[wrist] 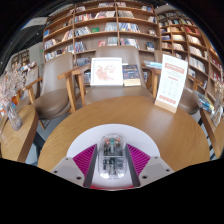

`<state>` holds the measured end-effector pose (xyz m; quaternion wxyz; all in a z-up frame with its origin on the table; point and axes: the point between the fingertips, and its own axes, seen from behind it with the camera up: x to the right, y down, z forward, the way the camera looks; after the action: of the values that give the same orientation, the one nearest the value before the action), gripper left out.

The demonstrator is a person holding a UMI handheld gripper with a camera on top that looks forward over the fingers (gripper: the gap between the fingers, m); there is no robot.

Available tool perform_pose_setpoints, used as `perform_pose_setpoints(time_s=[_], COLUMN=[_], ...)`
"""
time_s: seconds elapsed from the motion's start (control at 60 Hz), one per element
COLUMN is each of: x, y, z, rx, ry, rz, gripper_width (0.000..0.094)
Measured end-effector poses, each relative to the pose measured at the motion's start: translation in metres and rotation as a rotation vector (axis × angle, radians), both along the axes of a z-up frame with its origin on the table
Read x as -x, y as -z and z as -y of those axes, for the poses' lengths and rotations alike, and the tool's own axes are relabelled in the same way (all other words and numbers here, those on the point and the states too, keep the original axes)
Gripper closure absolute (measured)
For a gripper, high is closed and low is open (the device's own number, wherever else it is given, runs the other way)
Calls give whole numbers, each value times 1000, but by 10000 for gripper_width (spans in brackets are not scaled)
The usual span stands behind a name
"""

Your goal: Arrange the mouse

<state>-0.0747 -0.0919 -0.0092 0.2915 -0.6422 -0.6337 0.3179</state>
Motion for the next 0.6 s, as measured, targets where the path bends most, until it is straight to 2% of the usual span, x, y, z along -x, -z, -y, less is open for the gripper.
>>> perform_pose_setpoints(time_s=[0.067,0.1,0.317,0.6], x=[-4,-8,-73,-262], y=[-2,-5,-62,-171], z=[2,1,-17,-36], rx=[14,15,-23,-26], ry=[-4,-1,9,-16], rz=[5,8,-34,-176], gripper_width=[146,79,92,87])
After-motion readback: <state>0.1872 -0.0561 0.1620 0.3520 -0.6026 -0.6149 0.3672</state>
